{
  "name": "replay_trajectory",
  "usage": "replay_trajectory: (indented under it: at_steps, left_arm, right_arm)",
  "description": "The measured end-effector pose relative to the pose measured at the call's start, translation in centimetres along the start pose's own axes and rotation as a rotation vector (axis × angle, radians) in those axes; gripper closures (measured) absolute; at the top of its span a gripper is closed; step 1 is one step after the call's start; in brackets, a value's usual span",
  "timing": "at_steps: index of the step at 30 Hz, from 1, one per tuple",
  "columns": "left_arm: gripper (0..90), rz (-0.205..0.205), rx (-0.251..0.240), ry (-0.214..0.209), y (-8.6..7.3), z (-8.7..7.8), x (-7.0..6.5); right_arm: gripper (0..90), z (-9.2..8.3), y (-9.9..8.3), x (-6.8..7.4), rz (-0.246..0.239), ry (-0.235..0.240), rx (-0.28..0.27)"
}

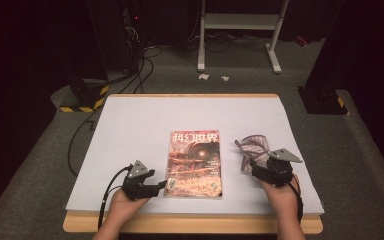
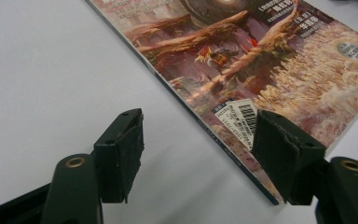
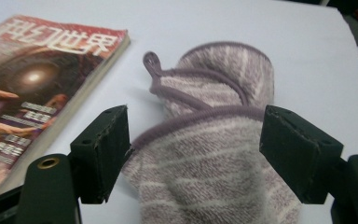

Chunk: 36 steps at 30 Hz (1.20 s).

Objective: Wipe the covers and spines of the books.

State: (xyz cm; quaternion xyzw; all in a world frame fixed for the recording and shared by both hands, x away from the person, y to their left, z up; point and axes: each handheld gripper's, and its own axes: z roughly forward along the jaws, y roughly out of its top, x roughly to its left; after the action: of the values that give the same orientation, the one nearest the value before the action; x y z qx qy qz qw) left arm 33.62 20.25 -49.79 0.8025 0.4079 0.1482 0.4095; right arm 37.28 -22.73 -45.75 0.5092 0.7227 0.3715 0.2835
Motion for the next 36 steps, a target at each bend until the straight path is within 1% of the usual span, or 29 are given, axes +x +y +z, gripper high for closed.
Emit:
replay_trajectory:
  at_steps: [1, 5, 11, 13, 16, 18, 20, 22, 24, 25, 29, 31, 33, 36]
  left_arm:
    - [33.8, -0.002, 0.002, -0.003, 0.0, 0.1, -0.1]
    - [33.7, 0.007, 0.011, -0.006, 0.0, 0.3, -0.4]
    - [33.5, 0.006, 0.018, -0.019, 0.0, 0.6, -0.8]
    - [33.4, 0.005, 0.025, -0.022, 0.0, 0.7, -0.9]
    - [32.9, 0.007, 0.029, -0.023, 0.0, 0.9, -1.1]
    - [32.4, -0.003, 0.031, -0.026, 0.0, 1.1, -1.2]
    - [32.0, -0.016, 0.030, -0.029, 0.1, 1.2, -1.2]
    - [31.8, -0.020, 0.031, -0.031, 0.1, 1.3, -1.4]
    - [31.7, -0.019, 0.033, -0.026, 0.1, 1.5, -1.5]
    - [31.6, -0.019, 0.035, -0.024, 0.1, 1.5, -1.5]
    - [31.0, -0.026, 0.042, -0.016, 0.2, 1.9, -1.8]
    - [30.3, -0.030, 0.045, -0.015, 0.3, 2.1, -1.9]
    - [29.7, -0.024, 0.046, -0.013, 0.4, 2.2, -2.1]
    - [29.7, -0.021, 0.049, -0.011, 0.6, 2.4, -2.2]
  right_arm:
    - [24.0, -0.2, 0.1, 0.2, 0.003, 0.004, -0.007]
    - [25.6, -0.9, 0.6, 1.0, -0.012, 0.027, -0.034]
    - [28.3, -1.2, 0.9, 2.2, -0.024, 0.093, -0.056]
    - [28.4, -1.1, 0.9, 2.8, -0.026, 0.115, -0.053]
    - [29.0, -0.8, 0.9, 3.7, -0.044, 0.149, -0.043]
    - [28.9, -0.5, 0.8, 4.4, -0.052, 0.182, -0.037]
    - [28.4, -0.1, 0.6, 5.1, -0.049, 0.224, -0.022]
    - [28.4, 0.3, 0.4, 6.0, -0.064, 0.241, -0.009]
    - [28.7, 0.8, 0.2, 6.9, -0.084, 0.253, 0.007]
    - [29.1, 1.1, 0.0, 7.4, -0.090, 0.263, 0.014]
    - [30.1, 2.0, -0.7, 8.9, -0.109, 0.280, 0.044]
    - [30.5, 2.5, -1.0, 9.5, -0.123, 0.290, 0.062]
    - [32.2, 3.0, -1.4, 10.1, -0.130, 0.286, 0.077]
    - [32.6, 3.5, -1.6, 10.5, -0.121, 0.291, 0.098]
